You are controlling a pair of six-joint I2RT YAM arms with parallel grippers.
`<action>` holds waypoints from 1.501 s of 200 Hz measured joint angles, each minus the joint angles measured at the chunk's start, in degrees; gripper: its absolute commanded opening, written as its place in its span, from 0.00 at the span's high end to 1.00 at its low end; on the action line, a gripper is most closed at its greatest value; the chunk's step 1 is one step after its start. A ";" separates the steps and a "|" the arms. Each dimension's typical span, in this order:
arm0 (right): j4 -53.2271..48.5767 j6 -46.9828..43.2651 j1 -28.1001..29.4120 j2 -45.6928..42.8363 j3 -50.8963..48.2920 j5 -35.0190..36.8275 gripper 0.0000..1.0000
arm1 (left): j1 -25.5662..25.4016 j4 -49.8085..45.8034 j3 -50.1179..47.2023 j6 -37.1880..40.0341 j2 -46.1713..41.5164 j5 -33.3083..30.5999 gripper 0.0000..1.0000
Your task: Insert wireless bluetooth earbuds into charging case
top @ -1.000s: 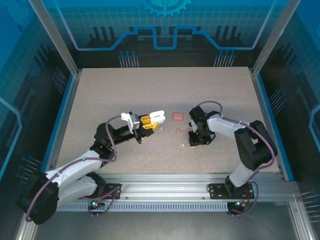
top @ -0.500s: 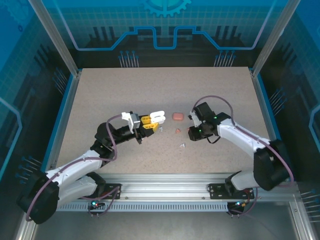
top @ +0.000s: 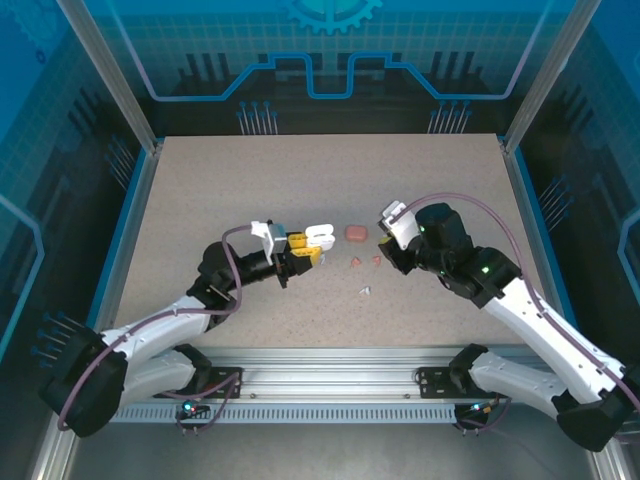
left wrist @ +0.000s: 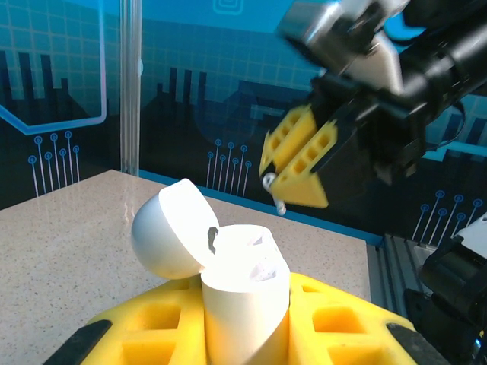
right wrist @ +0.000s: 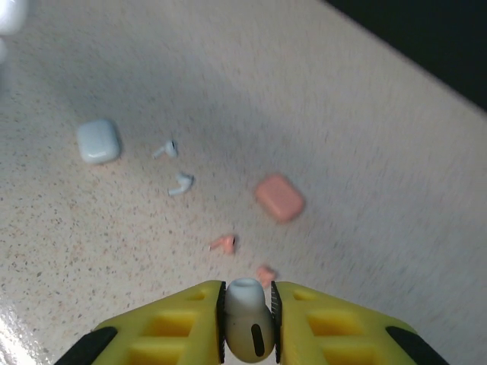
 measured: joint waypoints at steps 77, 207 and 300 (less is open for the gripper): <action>0.52 -20.81 14.25 5.75 13.46 10.21 0.76 | -0.68 0.04 2.08 -0.57 0.61 1.36 1.00; 1.44 -35.30 20.28 14.23 16.72 15.17 0.75 | -0.98 0.09 2.25 -0.57 0.76 1.79 1.00; 1.77 -36.15 20.28 16.28 16.79 16.70 0.74 | -1.03 0.48 2.25 -0.57 0.76 1.95 1.00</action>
